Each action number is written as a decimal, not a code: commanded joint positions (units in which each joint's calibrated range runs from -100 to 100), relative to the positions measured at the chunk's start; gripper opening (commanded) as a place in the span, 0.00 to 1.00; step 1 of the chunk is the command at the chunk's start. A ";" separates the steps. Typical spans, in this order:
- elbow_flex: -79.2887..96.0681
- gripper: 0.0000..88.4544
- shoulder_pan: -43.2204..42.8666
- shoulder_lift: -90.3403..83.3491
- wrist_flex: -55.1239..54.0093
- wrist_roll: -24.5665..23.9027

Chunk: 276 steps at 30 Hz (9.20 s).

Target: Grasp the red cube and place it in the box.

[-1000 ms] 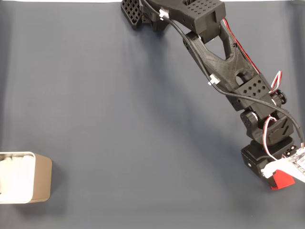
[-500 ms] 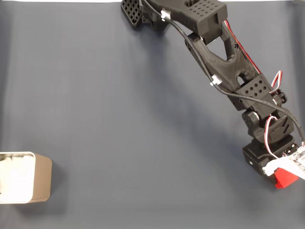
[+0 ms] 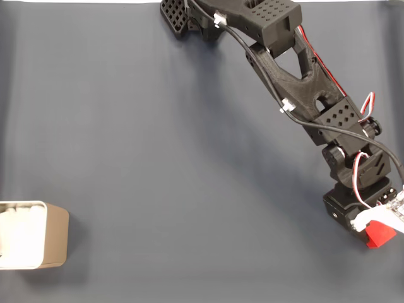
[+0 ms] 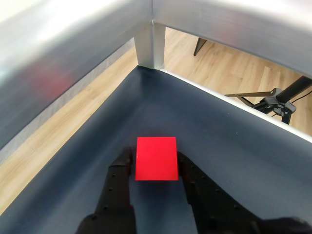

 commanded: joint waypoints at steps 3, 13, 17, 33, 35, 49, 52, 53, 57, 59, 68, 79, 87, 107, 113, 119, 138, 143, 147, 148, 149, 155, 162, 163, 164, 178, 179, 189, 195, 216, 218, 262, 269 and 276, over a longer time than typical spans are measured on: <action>-0.96 0.12 -0.13 -3.36 -0.83 0.34; 3.33 0.01 -0.06 -7.44 -0.83 0.34; 5.34 0.00 -0.06 -9.78 -0.83 0.29; 13.64 0.00 2.21 -20.18 -0.74 0.39; 14.28 0.00 2.71 -21.30 -0.66 0.39; 16.47 0.00 6.76 -27.71 1.06 0.29; 16.74 0.00 7.97 -28.93 1.55 0.44; 17.02 0.00 8.39 -29.45 1.55 0.44; 18.57 0.00 10.10 -31.35 1.55 0.44; 19.75 0.00 11.02 -32.39 1.55 0.44; 22.40 0.00 15.35 -37.07 2.78 0.39; 27.33 0.00 20.96 -42.62 2.78 0.54; 29.06 0.00 24.80 -44.96 2.78 0.49; 28.15 0.00 33.18 -45.22 1.31 0.88; 27.60 0.00 35.95 -45.39 1.22 0.98; 27.60 0.00 38.93 -45.57 1.22 0.98; 26.69 0.00 47.95 -45.05 -0.09 1.32; 25.50 0.00 49.94 -43.31 -0.09 1.42; 23.68 0.00 51.29 -41.23 -0.09 1.37; 23.04 0.00 51.64 -40.63 -0.09 1.37; 22.40 0.00 51.93 -39.93 -0.09 1.37; 18.93 0.00 53.42 -36.03 -0.09 1.37; 16.38 0.00 55.12 -32.48 -0.09 1.56; 16.10 0.00 55.34 -31.96 -0.09 1.61; 15.92 0.00 55.55 -31.44 -0.09 1.66; 14.83 0.00 57.97 -28.23 -0.83 1.90; 14.83 0.00 58.11 -28.23 -0.83 1.90; 14.83 0.00 59.74 -28.49 -0.91 1.81; 15.01 0.00 60.38 -28.41 -0.91 1.90; 15.37 0.00 59.81 -29.10 -0.66 1.90; 15.37 0.00 59.74 -29.10 -0.66 1.90; 15.28 0.62 60.24 -29.71 -1.15 0.20; 15.28 0.61 60.17 -29.79 -1.40 -0.15; 14.83 0.10 59.67 -29.97 -1.32 -0.24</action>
